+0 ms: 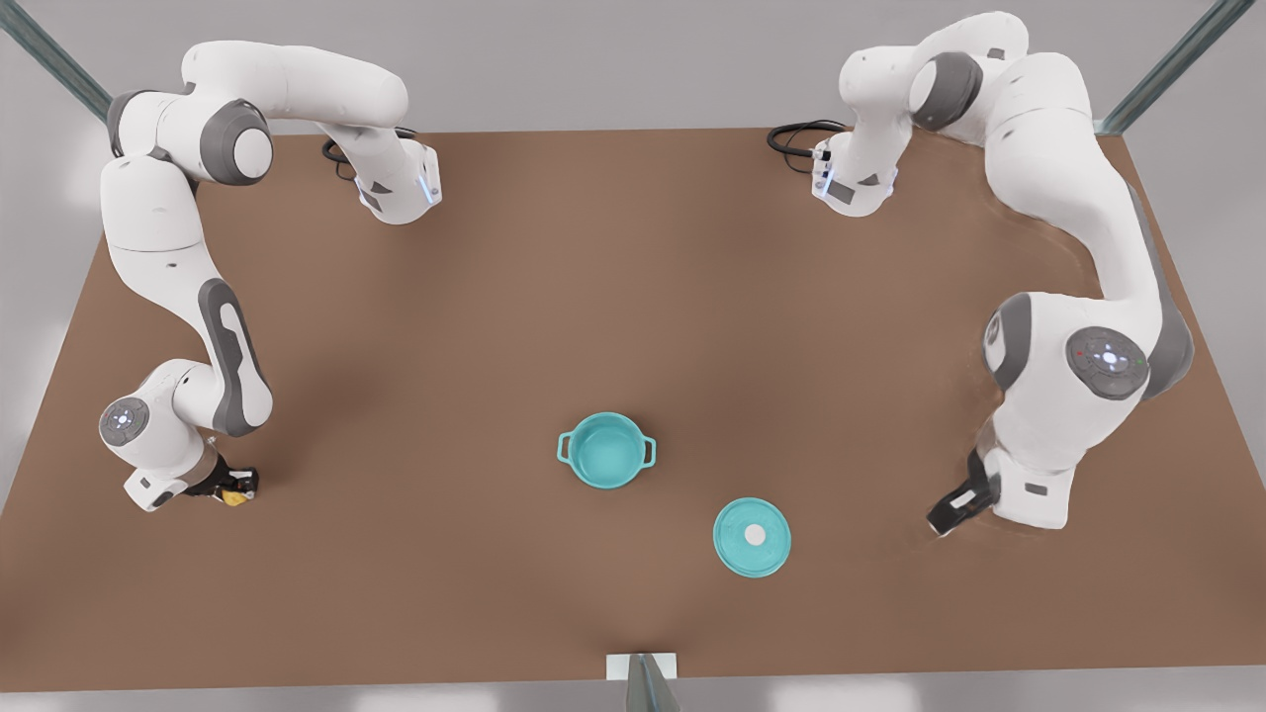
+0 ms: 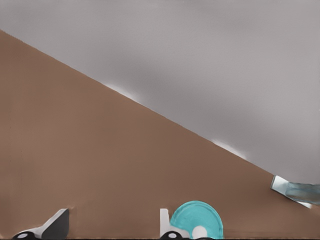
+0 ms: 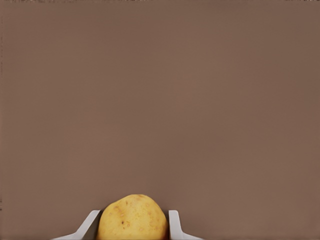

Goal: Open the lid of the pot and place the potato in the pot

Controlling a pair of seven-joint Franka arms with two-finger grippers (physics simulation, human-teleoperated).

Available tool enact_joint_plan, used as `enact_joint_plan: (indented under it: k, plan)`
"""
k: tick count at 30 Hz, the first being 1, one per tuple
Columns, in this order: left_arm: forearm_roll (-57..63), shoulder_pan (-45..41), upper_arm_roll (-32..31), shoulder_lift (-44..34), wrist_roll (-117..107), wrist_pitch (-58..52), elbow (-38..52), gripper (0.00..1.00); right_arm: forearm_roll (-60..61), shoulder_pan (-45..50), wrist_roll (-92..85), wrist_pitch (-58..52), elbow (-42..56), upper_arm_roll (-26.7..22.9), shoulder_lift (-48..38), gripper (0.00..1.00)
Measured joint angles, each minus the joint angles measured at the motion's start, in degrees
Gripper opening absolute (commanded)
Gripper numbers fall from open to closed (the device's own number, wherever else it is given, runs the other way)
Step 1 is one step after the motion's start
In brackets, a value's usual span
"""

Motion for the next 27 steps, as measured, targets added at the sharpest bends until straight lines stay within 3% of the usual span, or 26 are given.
enact_joint_plan:
  k: [1, 2, 3, 12, 22, 27]
  plan:
    - [-3.24, 5.12, -0.19, -12.57, 2.15, -0.08, -17.61, 1.00, 0.08, 0.00, -0.10, 0.01, -0.03, 0.04, -0.06, 0.55]
    - [-5.64, 7.73, -0.37, -18.33, 4.04, 0.45, -26.77, 1.00, 0.14, 0.00, -0.19, 0.01, -0.04, 0.06, -0.09, 0.55]
    - [-7.44, 9.03, -0.54, -20.92, 5.81, 0.91, -30.43, 1.00, 0.19, 0.00, -0.28, -0.01, -0.02, 0.07, -0.14, 0.55]
    - [-4.88, 2.05, -0.81, -14.37, 18.01, 2.38, -26.23, 1.00, 0.91, 3.91, 1.47, -8.15, 2.38, 2.95, -8.47, 0.55]
    - [-4.90, 1.73, -0.92, -13.76, 25.99, 2.68, -26.86, 1.00, 1.20, 21.35, 15.72, -26.24, 13.39, 6.10, -9.85, 0.55]
    - [-4.98, 1.62, -0.98, -13.80, 28.57, 2.70, -26.88, 1.00, 0.80, 29.22, 27.78, -31.64, 16.90, 11.56, -9.57, 0.55]
